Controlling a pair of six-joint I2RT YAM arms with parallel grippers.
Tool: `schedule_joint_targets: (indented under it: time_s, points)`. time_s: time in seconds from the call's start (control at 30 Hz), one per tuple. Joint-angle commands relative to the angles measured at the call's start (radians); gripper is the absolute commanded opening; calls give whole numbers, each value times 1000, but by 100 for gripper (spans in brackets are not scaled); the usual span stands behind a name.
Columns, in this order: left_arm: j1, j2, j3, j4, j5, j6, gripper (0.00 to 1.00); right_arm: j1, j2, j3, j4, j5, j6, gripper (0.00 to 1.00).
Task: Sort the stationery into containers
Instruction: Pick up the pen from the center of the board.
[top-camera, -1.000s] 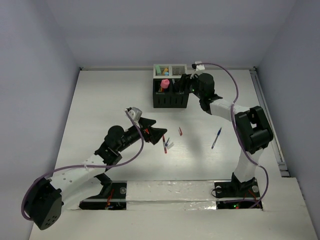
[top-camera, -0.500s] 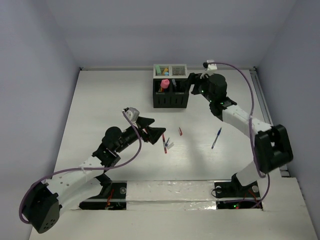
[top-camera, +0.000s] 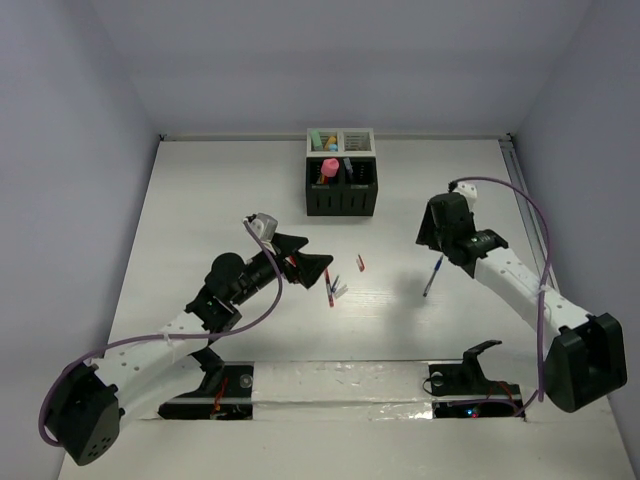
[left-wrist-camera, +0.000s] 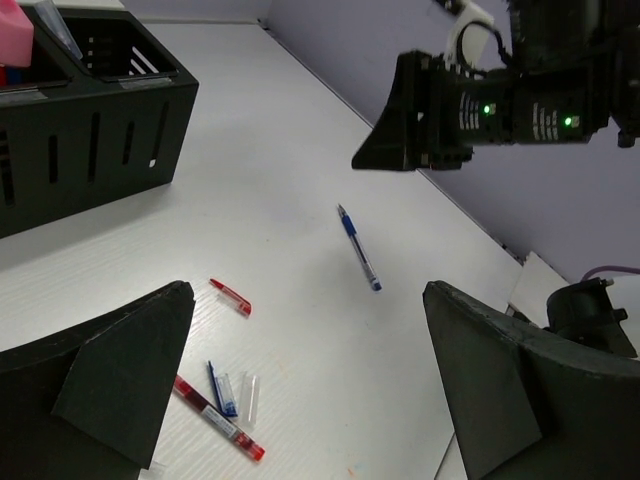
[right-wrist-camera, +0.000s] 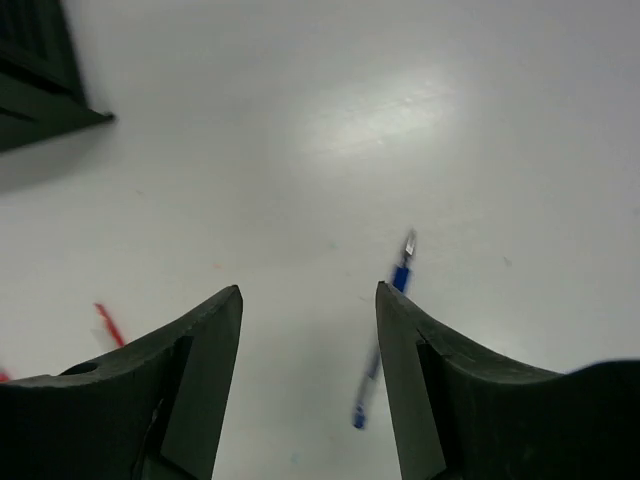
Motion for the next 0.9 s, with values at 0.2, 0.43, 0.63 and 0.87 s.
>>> schedule_joint_targets:
  time_s: [0.2, 0.43, 0.63, 0.87]
  points:
    - [-5, -20, 2, 64, 38, -39, 99, -129, 57, -88, -127, -47, 105, 63]
    - [-5, -13, 8, 62, 53, -43, 99, -225, 128, -117, -34, -190, 92, 47]
    - [-5, 3, 10, 65, 61, -46, 96, -251, 261, -86, 9, -342, 43, 46]
    - [-5, 34, 20, 64, 73, -45, 93, -251, 402, -43, 19, -428, 28, 17]
